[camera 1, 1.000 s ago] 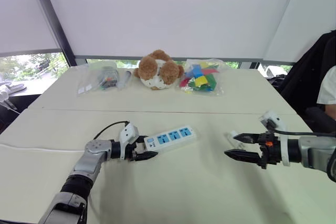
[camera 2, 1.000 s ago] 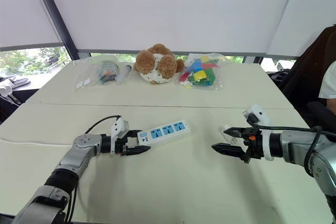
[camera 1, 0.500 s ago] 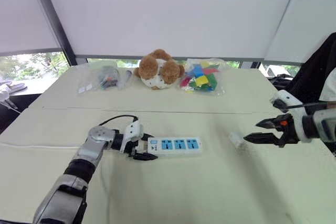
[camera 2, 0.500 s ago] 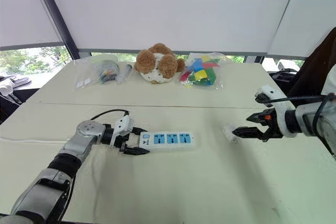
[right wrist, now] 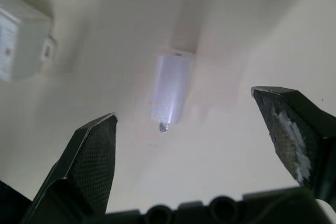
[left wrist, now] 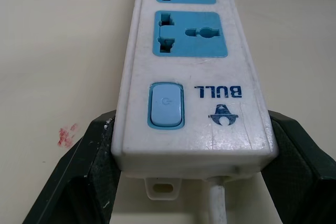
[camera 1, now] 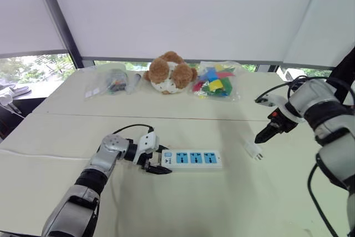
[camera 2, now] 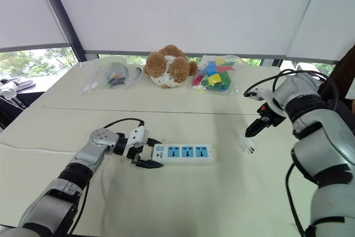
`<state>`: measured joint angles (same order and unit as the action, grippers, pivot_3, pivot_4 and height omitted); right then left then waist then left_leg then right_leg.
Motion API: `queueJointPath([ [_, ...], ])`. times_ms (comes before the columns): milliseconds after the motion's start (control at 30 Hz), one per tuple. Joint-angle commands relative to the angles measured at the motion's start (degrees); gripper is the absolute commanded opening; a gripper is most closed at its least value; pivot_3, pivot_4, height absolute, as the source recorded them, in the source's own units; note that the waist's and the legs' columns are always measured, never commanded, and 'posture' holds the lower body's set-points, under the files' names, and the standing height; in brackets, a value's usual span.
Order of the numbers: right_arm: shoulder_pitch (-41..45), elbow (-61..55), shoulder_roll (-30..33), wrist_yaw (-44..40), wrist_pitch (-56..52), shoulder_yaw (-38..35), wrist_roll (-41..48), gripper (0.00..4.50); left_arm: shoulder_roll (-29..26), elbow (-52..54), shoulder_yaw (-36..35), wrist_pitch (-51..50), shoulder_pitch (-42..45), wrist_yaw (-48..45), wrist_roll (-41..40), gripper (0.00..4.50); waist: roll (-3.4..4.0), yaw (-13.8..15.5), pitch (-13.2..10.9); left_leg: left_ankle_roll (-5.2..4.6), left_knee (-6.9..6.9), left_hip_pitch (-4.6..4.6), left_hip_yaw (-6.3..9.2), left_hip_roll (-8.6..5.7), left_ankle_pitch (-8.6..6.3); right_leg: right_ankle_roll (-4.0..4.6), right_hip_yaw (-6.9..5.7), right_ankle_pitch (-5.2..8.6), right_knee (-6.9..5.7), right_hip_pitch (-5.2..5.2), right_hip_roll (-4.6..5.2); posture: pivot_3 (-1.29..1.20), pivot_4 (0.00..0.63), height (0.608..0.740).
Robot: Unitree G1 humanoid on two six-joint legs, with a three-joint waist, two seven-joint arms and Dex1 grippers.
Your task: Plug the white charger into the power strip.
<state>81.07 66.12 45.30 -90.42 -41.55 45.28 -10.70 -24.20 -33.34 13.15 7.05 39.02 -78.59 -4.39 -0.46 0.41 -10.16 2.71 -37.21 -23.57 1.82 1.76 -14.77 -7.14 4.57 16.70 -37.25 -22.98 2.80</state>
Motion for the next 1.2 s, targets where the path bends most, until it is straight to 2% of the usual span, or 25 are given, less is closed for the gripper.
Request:
queueJointPath([
  [33,2.8,6.1,-1.4,-0.2,4.1,-1.2,-4.7,4.50,0.9,6.1,2.5,-3.0,-4.4,0.9,0.4,3.03,0.07,0.1,0.0,0.00,0.01,0.00,0.00,0.00,0.00,0.00,0.00,0.00,-0.01,0.00,0.00,0.00,0.150,0.739],
  [233,4.4,11.0,-6.5,1.2,2.9,-5.1,-7.7,4.50,-0.5,9.8,2.9,-3.0,-8.9,4.9,2.5,3.03,0.37,-0.1,0.1,0.01,0.01,0.08,-0.01,0.01,0.01,0.00,-0.01,0.00,-0.11,0.01,-0.02,0.00,0.150,0.739],
  [633,2.5,12.4,-10.9,7.5,2.3,-11.3,-11.4,4.50,-0.4,13.0,2.8,-3.8,-11.6,9.1,2.2,3.03,0.44,-0.1,0.1,0.04,-0.08,0.22,0.01,0.00,0.03,0.00,-0.01,0.00,-0.21,0.17,-0.03,0.00,0.150,0.739],
  [733,0.9,12.5,-11.8,8.7,3.8,-10.9,-13.3,3.66,0.3,13.0,2.8,-3.5,-11.6,10.3,2.4,3.03,0.47,0.0,0.1,0.05,-0.13,0.25,0.01,0.00,0.03,0.00,-0.01,-0.01,-0.21,0.24,-0.03,0.00,0.150,0.739],
  [900,-0.9,12.8,-12.9,9.1,4.3,-11.3,-15.3,1.06,0.9,12.9,2.2,-3.0,-11.2,12.4,2.5,3.03,0.49,0.2,0.1,0.05,-0.20,0.25,0.02,-0.02,0.03,0.00,-0.01,-0.01,-0.21,0.29,-0.02,0.00,0.150,0.739],
  [933,-0.8,12.8,-13.0,9.1,4.1,-11.7,-15.3,0.73,0.9,12.8,2.1,-3.0,-11.2,12.6,2.5,3.03,0.50,0.2,0.1,0.05,-0.22,0.27,0.03,-0.03,0.03,-0.01,-0.01,-0.01,-0.21,0.32,-0.02,0.00,0.150,0.739],
  [1067,0.3,12.8,-12.7,7.4,4.5,-12.2,-16.1,0.71,0.7,12.4,1.9,-2.7,-11.3,12.9,2.6,3.03,0.52,0.2,0.1,0.06,-0.23,0.28,0.04,-0.03,0.04,-0.02,-0.01,-0.03,-0.21,0.35,-0.02,0.00,0.150,0.739],
  [1200,2.9,12.3,-11.0,1.9,5.8,-12.0,-16.8,0.71,1.1,11.2,2.0,-2.3,-10.6,13.1,2.7,3.03,0.58,0.2,0.1,0.07,-0.23,0.28,0.04,-0.04,0.04,-0.03,-0.01,-0.04,-0.21,0.34,-0.02,0.00,0.150,0.739],
])
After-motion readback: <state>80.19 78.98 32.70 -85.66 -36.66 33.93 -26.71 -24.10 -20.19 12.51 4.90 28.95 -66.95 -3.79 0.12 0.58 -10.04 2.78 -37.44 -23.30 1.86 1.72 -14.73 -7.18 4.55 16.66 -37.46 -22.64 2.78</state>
